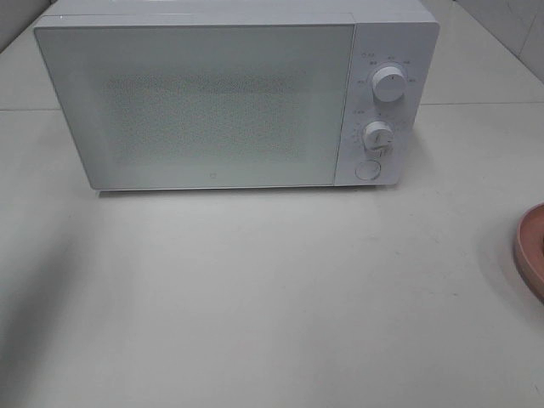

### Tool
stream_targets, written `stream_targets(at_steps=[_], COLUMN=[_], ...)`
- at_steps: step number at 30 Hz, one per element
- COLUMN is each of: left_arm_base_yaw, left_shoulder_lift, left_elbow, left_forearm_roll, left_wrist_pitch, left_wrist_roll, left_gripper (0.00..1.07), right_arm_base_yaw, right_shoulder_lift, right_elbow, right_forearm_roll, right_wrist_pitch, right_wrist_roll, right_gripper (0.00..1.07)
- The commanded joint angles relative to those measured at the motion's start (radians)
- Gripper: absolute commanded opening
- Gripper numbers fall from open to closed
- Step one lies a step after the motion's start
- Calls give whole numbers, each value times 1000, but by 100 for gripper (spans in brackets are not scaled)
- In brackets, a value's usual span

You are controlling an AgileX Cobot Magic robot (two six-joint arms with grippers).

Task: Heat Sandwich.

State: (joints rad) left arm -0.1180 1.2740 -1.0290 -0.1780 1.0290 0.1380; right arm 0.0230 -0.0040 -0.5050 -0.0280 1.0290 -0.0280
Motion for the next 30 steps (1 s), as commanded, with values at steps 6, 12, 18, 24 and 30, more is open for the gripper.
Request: stream_targets(at_steps=[6, 12, 18, 24, 30], left_arm_base_yaw=[130, 130, 130, 130, 130], left_shoulder_lift=[-152, -314, -431, -583, -715], left_elbow=[182, 316, 425, 523, 533], left_forearm_roll=[4, 29, 29, 37, 75], left_wrist_pitch=[39, 43, 42, 28, 4], left_wrist_roll=[4, 3, 3, -15, -71], left_gripper=[101, 101, 101, 101, 101], right_arm_base_yaw=[-5, -5, -5, -5, -5], right_shoulder_lift=[-26, -26, -26, -26, -26], right_elbow=[2, 2, 2, 2, 2], right_forearm_roll=[1, 1, 1, 1, 1], right_wrist_pitch=[-2, -2, -2, -2, -2], right_wrist_roll=[-1, -1, -1, -1, -1], right_gripper=[76, 76, 76, 76, 76])
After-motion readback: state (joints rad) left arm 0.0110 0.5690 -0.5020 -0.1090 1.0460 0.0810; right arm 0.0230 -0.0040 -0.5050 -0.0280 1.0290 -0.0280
